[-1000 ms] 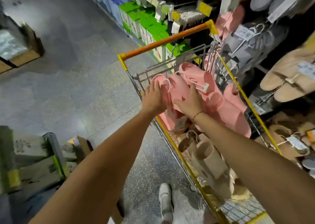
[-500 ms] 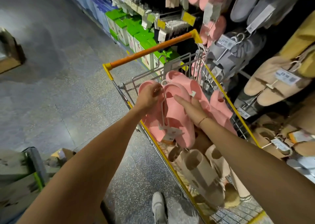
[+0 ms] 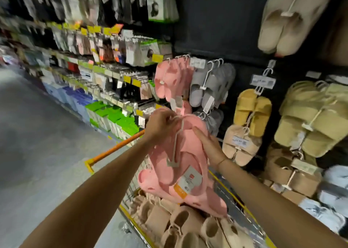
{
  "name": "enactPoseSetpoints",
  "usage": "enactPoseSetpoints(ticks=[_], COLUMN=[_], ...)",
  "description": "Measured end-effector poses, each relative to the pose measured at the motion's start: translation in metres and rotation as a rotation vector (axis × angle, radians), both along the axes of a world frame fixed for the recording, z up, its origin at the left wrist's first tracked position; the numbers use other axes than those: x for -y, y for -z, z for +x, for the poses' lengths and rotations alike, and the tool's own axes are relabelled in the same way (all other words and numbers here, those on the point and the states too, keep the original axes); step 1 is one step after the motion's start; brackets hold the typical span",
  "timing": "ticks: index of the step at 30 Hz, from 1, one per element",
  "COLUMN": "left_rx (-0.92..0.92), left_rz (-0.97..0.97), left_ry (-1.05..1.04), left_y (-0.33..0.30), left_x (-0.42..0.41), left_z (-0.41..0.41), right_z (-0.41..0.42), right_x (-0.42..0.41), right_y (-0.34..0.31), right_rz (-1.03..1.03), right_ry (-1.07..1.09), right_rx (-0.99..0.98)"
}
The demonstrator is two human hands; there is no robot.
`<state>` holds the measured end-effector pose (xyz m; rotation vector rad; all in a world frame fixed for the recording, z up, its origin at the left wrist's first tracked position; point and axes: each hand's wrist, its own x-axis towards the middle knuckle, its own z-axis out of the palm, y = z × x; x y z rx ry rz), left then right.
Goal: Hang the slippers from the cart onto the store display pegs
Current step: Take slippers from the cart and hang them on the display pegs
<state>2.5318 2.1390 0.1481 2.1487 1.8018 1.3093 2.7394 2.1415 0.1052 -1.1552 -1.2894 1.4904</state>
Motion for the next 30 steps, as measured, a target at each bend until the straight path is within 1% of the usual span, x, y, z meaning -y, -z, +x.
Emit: enactPoseSetpoints(ticks=[5, 8, 12, 15, 21, 23, 26, 30], left_rx=[-0.013, -0.023, 0.004, 0.000, -0.037, -0.040, 0.044, 0.122], left_rz=[0.069, 0.109, 0.037, -0.024, -0.032, -0.031, -0.032, 0.013], left_ry=[0.101, 0.110, 0.120, 0.201, 0.312, 0.352, 0.435, 0.457], left_y=[-0.064, -0.091, -0.099, -0.102, -0.095, -0.102, -0.123, -0.156], left_x=[-0.042, -0.061, -0.084, -0.092, -0.140, -0.158, -0.183, -0.202], left_z=[0.060, 0.090, 0.092, 0.081, 0.015, -0.005, -0.028, -0.040], right_z=[0.056, 0.080, 0.089, 0.073, 0.005, -0.019, -0.043, -0.063], right_x=[-0.029, -0.041, -0.052, -0.059, -0.083, -0.090, -0.102, -0.121], right_y=[-0.060, -0.088, -0.104, -0.098, -0.082, -0.092, -0.115, -0.151], right_rz=[0.066, 0.117, 0.160, 0.130, 0.085, 0.084, 0.121, 0.156], right_ry=[0.070, 0.140, 0.166, 0.216, 0.329, 0.371, 0.454, 0.517], right_rx=[-0.081, -0.097, -0.088, -0.106, -0.124, -0.112, -0.097, -0.070])
